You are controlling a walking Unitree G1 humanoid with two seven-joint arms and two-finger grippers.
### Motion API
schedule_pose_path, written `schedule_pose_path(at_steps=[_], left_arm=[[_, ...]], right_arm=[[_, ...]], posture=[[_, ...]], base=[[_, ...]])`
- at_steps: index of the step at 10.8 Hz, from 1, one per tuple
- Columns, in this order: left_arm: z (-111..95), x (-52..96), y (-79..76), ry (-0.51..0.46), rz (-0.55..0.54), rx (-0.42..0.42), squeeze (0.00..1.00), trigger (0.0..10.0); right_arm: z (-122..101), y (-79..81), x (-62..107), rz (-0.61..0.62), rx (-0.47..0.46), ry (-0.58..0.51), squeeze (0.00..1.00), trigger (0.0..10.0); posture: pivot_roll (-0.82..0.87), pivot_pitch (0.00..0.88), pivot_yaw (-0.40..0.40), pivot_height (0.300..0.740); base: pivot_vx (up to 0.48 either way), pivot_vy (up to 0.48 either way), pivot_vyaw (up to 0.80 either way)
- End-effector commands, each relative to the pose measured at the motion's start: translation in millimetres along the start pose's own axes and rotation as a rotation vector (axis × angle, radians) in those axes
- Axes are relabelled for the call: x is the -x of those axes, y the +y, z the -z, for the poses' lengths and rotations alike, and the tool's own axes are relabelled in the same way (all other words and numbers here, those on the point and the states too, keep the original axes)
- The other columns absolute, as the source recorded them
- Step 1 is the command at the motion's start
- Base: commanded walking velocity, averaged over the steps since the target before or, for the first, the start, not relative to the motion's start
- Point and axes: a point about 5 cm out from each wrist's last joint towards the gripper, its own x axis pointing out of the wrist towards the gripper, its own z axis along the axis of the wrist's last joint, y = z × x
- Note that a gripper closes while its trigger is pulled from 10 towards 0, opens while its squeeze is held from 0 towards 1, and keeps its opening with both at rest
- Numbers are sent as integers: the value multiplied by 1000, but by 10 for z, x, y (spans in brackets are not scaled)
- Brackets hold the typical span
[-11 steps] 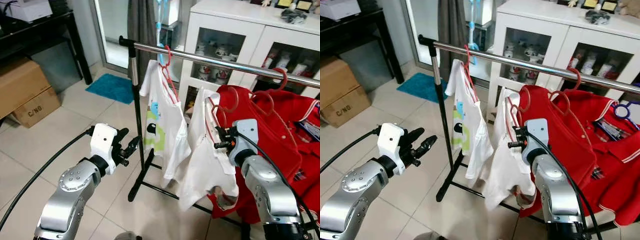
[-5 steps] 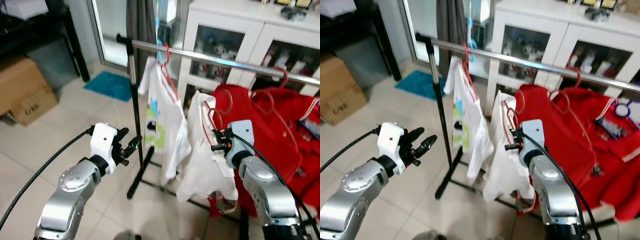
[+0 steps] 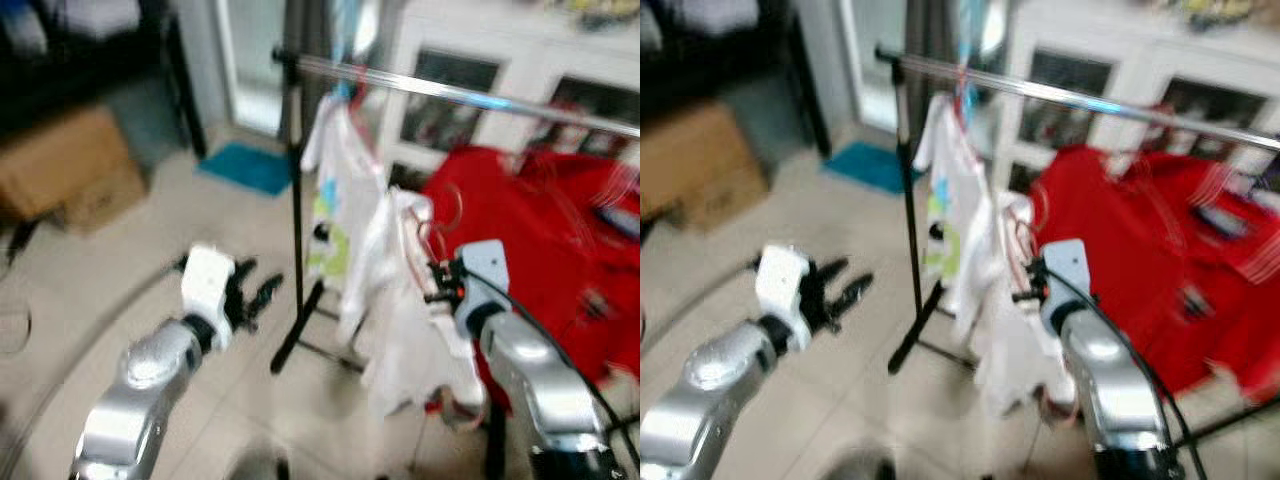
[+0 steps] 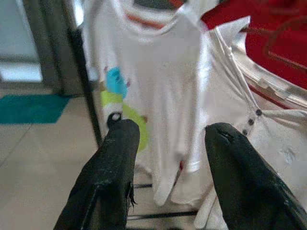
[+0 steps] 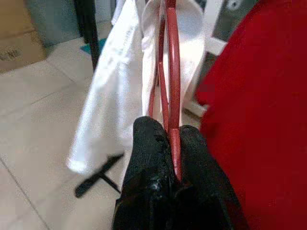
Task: Hang hanger
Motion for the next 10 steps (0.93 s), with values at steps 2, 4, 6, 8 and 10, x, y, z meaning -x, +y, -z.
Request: schedule_pose_path(at_steps=[2, 4, 6, 8, 10], left_arm=[[-18, -7, 39, 18, 6, -42, 0, 10000], [14, -9, 61, 51, 16, -34, 0, 10000], [-26, -100, 39, 46, 58, -40, 0, 10000], [-120, -301, 82, 29, 43, -37, 1000, 10000], [-197, -451, 107, 11, 27, -88, 933, 10000]], right_arm=[[-98, -71, 53, -66, 98, 13, 0, 6118], [-88, -143, 99, -128, 187, 57, 0, 0], [-134, 36, 156, -320, 230, 46, 0, 0], [-263, 316, 226, -517, 202, -31, 0, 0], [-359, 450, 287, -628, 186, -85, 0, 0]], posture=[[0, 0, -20, 740], [2, 0, -19, 740], [2, 0, -19, 740], [2, 0, -19, 740], [-2, 0, -14, 740]], base=[[0, 0, 0], [0, 0, 0], [0, 0, 0], [0, 0, 0], [0, 0, 0]])
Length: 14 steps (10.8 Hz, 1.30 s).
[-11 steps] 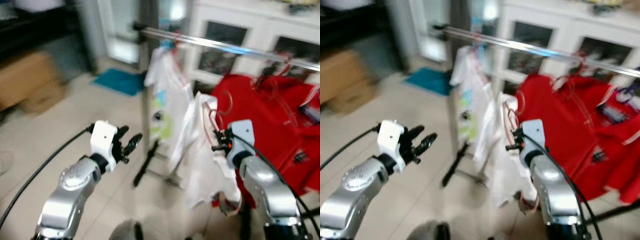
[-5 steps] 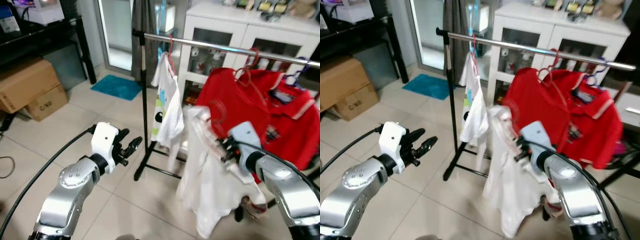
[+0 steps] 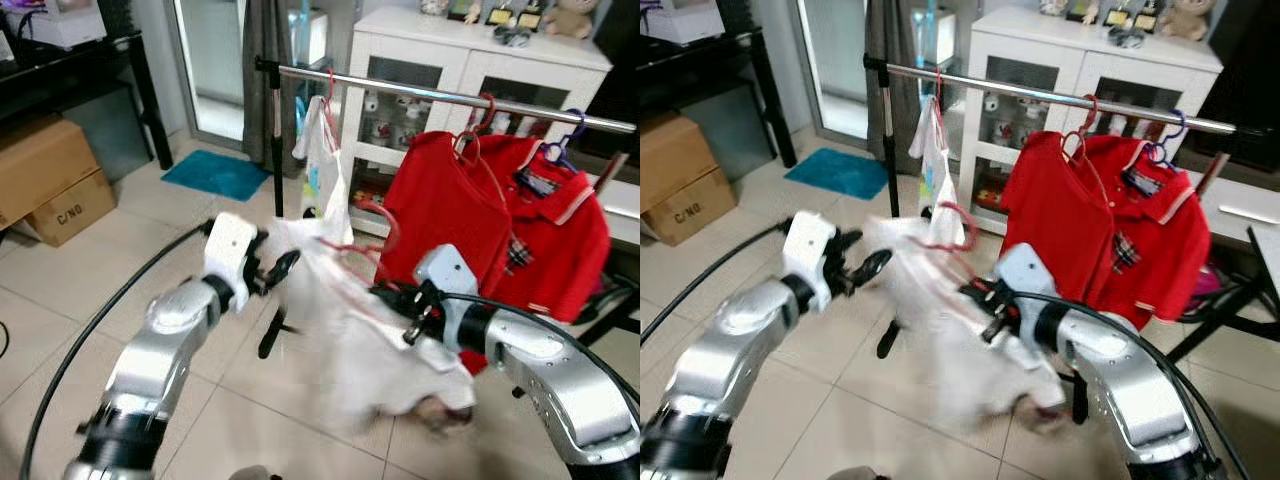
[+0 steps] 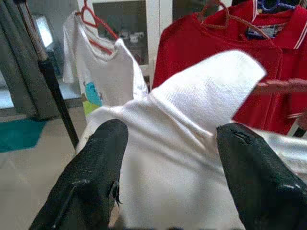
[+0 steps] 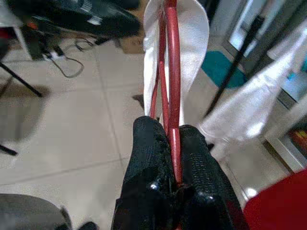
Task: Hang hanger
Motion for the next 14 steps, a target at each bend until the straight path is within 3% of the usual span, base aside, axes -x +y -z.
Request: schedule_pose_path(at_steps=[1, 2, 3, 9, 14], left_arm=[[-18, -51, -2, 2, -5, -15, 0, 10000], [-3, -81, 0, 12, -14, -20, 0, 9647], [-21, -94, -5, -6, -31, -19, 0, 0], [39, -38, -29, -11, -58, -38, 0, 0], [30, -17, 40, -21, -77, -73, 0, 0]], right_arm=[[-84, 30, 0, -28, 22, -30, 0, 0], [-113, 63, 0, -47, 18, -44, 0, 0], [-131, 83, -4, -58, 17, -50, 0, 0], [-114, 51, -39, -33, -4, -33, 0, 0], [-135, 34, -54, -13, -17, -26, 0, 0]], posture=[[-3, 0, -11, 740], [-6, 0, -7, 740], [-6, 0, -7, 740], [5, 0, -9, 740], [3, 0, -5, 740]], base=[[0, 0, 0], [0, 0, 0], [0, 0, 0], [0, 0, 0], [0, 0, 0]])
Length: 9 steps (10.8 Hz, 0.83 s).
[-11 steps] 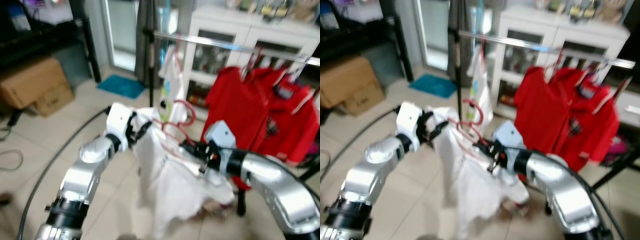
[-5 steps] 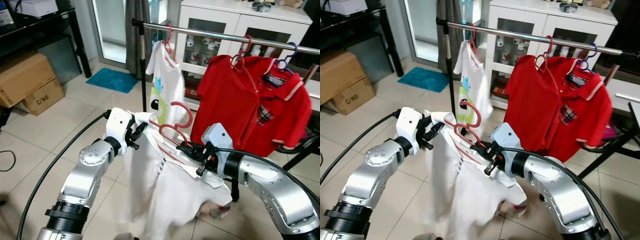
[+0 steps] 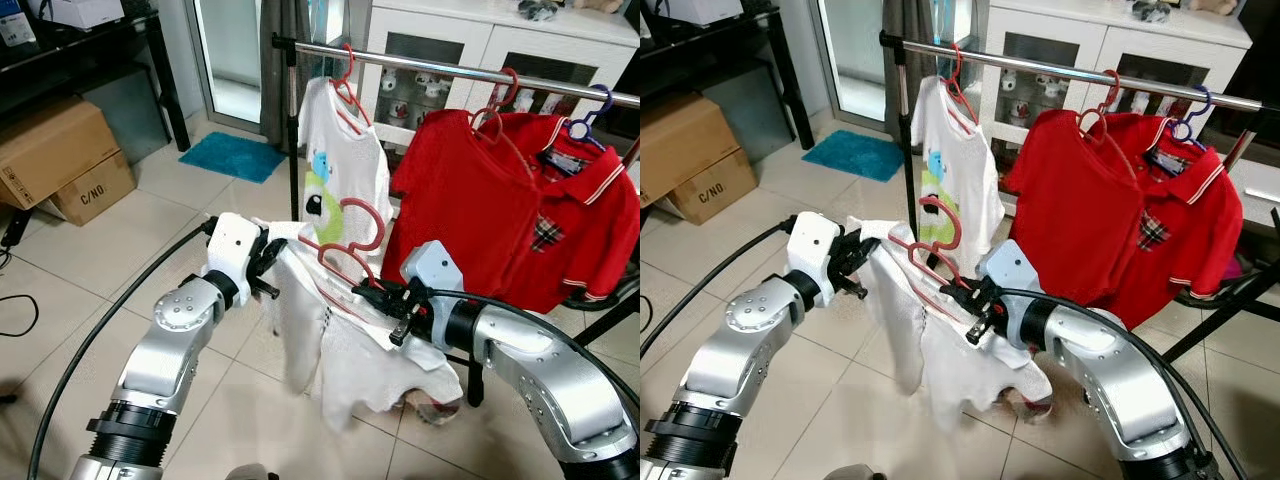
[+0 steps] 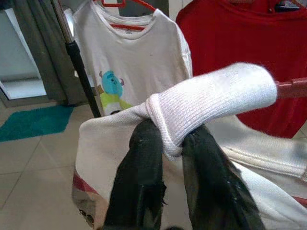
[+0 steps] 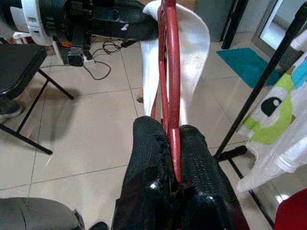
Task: Hang hanger
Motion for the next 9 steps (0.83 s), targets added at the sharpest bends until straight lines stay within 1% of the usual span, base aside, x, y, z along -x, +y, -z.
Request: schedule_pose_path(at_steps=[1, 2, 4, 5, 6, 7, 8, 9], left_arm=[[-8, 5, 20, -5, -9, -24, 0, 0], [-13, -3, 27, -11, -12, -20, 0, 0], [-31, 7, 90, -27, -2, 28, 0, 0], [-75, 21, 152, -48, -3, 63, 0, 0], [-170, 49, 201, -95, 33, 131, 0, 0], [-364, 147, 345, -179, 53, 270, 0, 0], [-401, 188, 435, -190, 25, 297, 0, 0], [-415, 254, 635, -181, -65, 315, 0, 0]], right_arm=[[-68, -32, 16, 15, 2, -24, 0, 0], [-75, -34, 8, 13, -12, -32, 0, 0], [-79, -19, 15, 3, -12, -35, 0, 0], [-73, -20, 23, 0, -7, -30, 0, 0], [-25, -56, 51, 9, 35, 16, 0, 0], [49, -131, 108, 31, 71, 70, 0, 0], [73, -142, 134, 26, 79, 82, 0, 0], [105, -131, 182, -6, 86, 90, 0, 0]], posture=[[3, 0, -5, 740], [3, 0, -5, 740], [1, 0, -4, 740], [-1, 0, -2, 740], [-1, 0, -1, 740], [-2, 0, 2, 740], [1, 0, 4, 740], [1, 0, 4, 740]], base=[[0, 0, 0], [0, 0, 0], [0, 0, 0], [0, 0, 0], [0, 0, 0], [0, 0, 0], [0, 0, 0], [0, 0, 0]])
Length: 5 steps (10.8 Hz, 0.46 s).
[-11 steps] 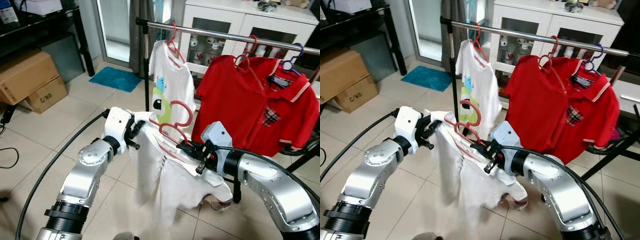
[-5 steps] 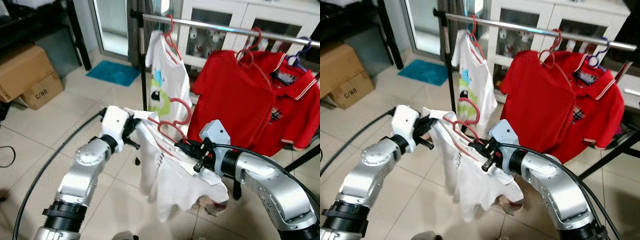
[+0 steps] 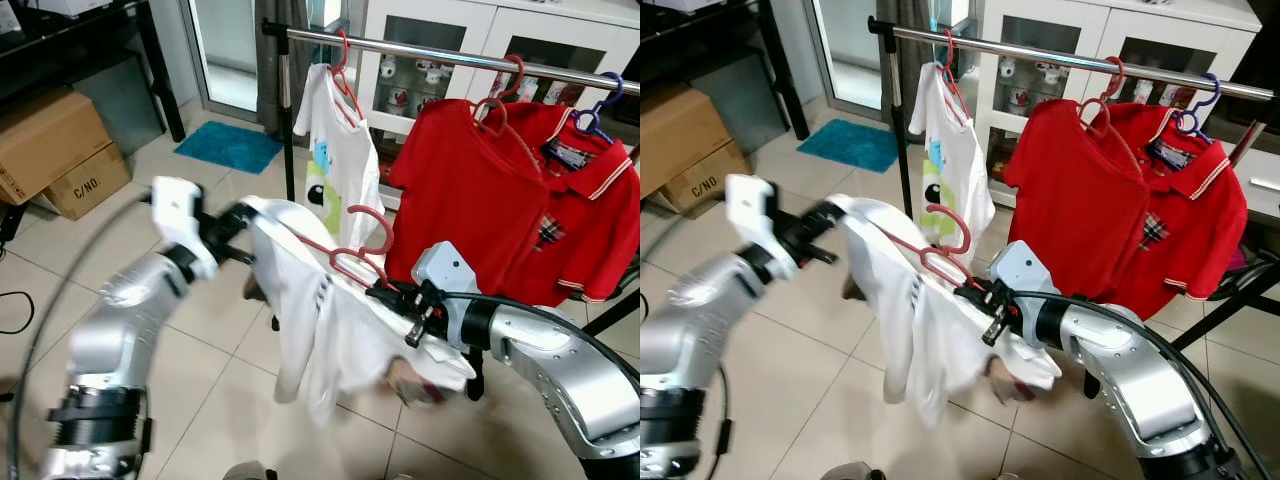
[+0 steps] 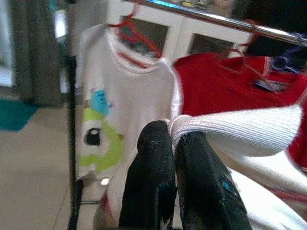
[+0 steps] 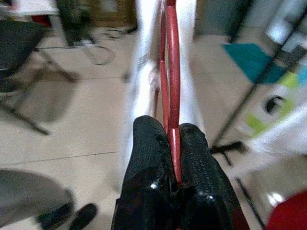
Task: Hang hanger
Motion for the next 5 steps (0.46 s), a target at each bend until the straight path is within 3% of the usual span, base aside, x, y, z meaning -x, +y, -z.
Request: schedule_pose_path(at_steps=[1, 2, 3, 5], left_arm=[[-194, 99, 259, -52, -148, -33, 0, 0], [-232, 219, 558, 29, -323, -179, 0, 0], [-269, 263, 685, 8, -427, -169, 0, 0], [-242, 259, 719, 4, -472, -157, 0, 0]], right_arm=[[71, -25, 71, -2, -13, 34, 0, 0], [51, 49, 124, -82, -41, -20, 0, 0], [47, 133, 136, -149, -57, -42, 0, 0], [-15, 267, 121, -226, -117, -115, 0, 0]], posture=[[1, 0, 4, 740], [9, 0, 4, 740], [8, 0, 6, 740], [4, 0, 13, 740]], base=[[0, 0, 0], [0, 0, 0], [0, 0, 0], [0, 0, 0]])
